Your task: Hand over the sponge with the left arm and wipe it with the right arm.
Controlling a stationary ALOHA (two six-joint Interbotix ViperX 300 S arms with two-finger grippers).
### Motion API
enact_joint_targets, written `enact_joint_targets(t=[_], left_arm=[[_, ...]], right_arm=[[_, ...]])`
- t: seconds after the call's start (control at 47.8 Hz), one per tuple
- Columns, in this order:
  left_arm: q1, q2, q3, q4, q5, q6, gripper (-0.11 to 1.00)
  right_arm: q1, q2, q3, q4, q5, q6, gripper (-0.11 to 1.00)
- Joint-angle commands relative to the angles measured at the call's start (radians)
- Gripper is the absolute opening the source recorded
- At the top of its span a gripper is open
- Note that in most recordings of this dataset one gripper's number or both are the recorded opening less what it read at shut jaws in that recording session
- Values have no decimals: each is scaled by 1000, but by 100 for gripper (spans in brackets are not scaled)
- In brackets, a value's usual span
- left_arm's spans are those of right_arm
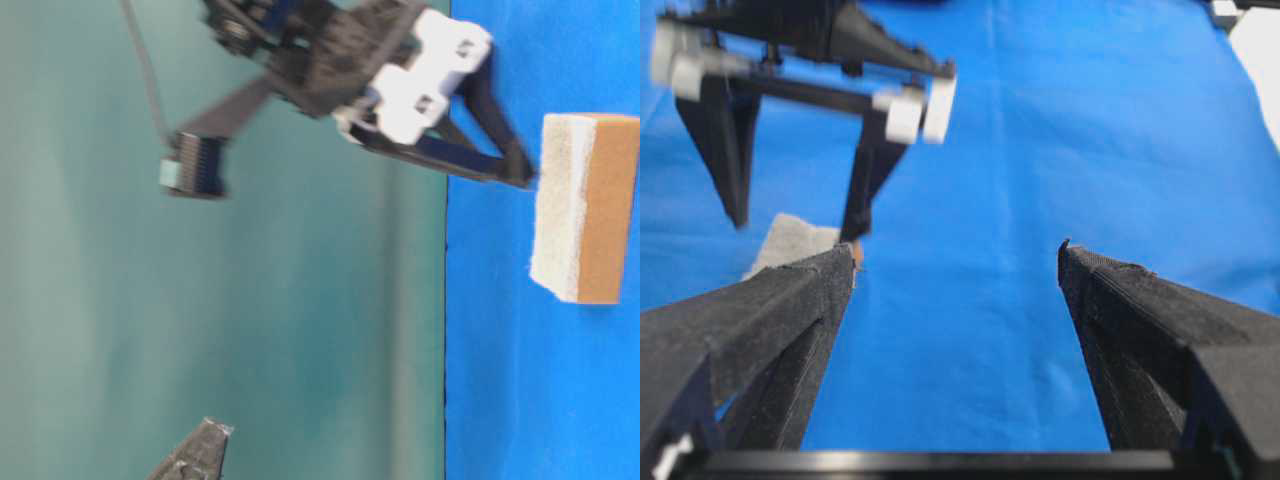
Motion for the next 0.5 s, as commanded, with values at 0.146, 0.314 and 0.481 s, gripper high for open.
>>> enact_joint_targets(t=[0.146,0.314,0.481], left_arm=[[3,-3,-11,2,-11,0,80],[3,-3,-9,3,-11,0,80],[3,-3,-11,2,-9,-2,80]], right_arm=[[31,-172,-17,-3,66,-2,74],[61,-252,-3,-3,74,0,74],[71,-279,17,-3,55,5,74]])
